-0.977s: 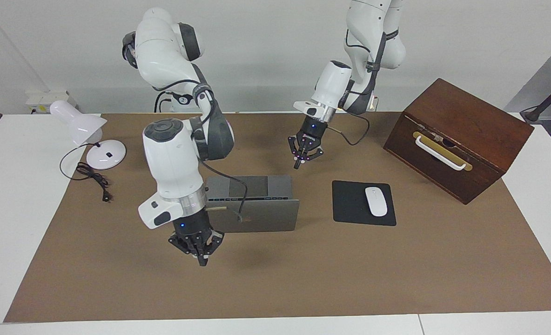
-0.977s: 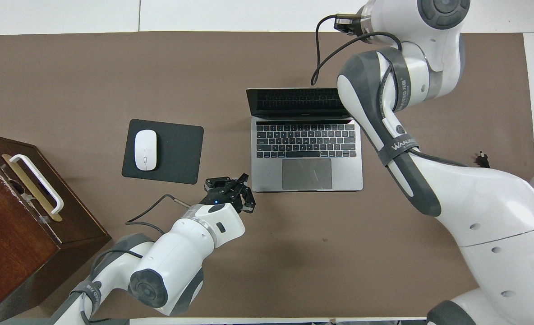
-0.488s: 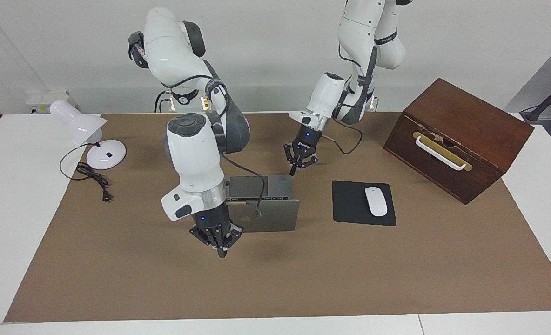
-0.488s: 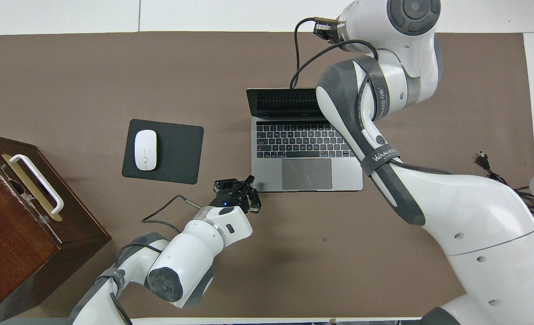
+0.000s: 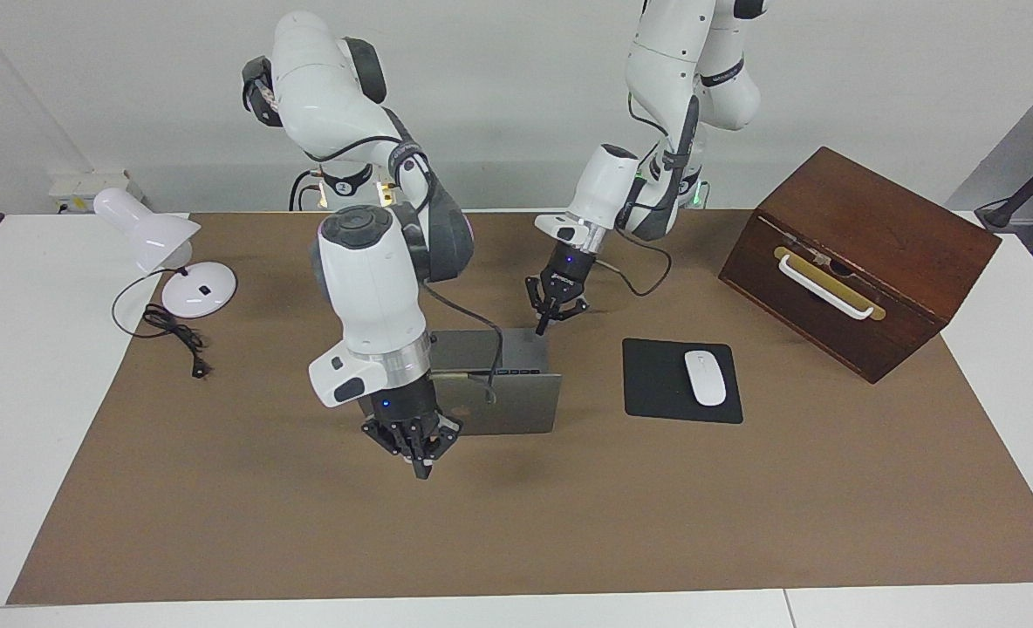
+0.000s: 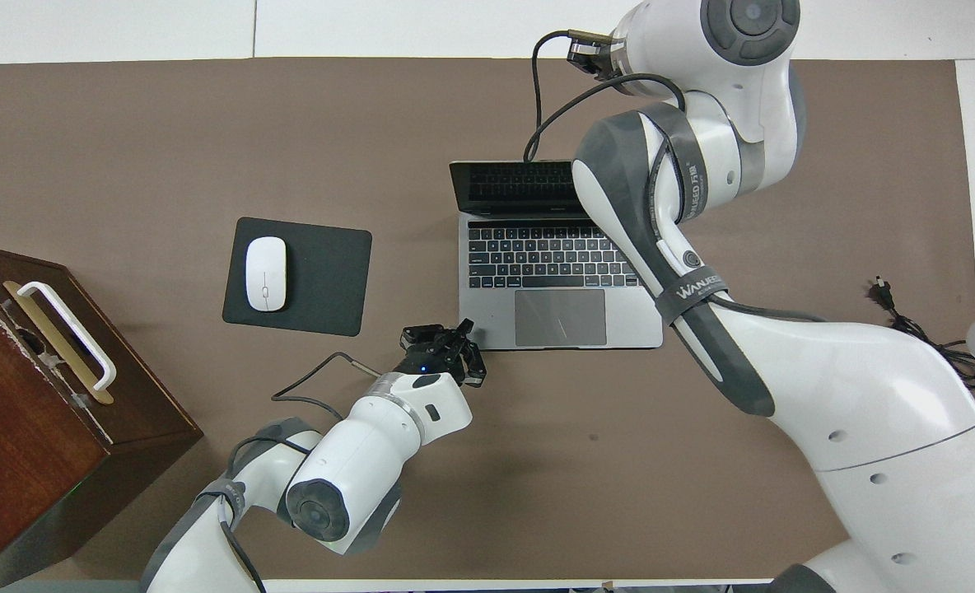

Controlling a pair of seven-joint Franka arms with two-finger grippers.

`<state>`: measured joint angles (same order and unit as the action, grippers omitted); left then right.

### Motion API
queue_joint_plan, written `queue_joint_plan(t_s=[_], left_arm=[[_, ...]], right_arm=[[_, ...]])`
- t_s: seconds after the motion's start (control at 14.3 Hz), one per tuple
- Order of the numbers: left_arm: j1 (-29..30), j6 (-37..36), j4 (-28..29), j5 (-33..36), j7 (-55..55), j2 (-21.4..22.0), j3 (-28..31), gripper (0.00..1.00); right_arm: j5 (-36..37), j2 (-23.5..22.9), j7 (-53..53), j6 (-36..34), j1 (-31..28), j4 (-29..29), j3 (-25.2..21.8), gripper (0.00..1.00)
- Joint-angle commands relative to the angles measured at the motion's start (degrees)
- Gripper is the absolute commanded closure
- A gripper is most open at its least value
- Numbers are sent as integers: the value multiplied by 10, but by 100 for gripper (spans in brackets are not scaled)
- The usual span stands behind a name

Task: Close laptop with both arms
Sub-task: 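Hook the right gripper over the laptop lid's top edge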

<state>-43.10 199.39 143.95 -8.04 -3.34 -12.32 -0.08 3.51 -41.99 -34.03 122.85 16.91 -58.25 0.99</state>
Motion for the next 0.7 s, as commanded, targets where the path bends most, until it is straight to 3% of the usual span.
queue_joint_plan(t_s=[0.0, 0.35, 0.63], left_arm=[[-15, 13, -15, -8, 0, -24, 9, 100], [-17, 13, -16, -8, 0, -36, 9, 100], [-23, 13, -22, -15, 0, -45, 9, 100]], right_arm=[[6, 6, -13, -18, -2, -1, 2, 100], [-20, 13, -13, -76, -5, 0, 5, 100], [-89, 20, -12, -124, -3, 0, 6, 100]])
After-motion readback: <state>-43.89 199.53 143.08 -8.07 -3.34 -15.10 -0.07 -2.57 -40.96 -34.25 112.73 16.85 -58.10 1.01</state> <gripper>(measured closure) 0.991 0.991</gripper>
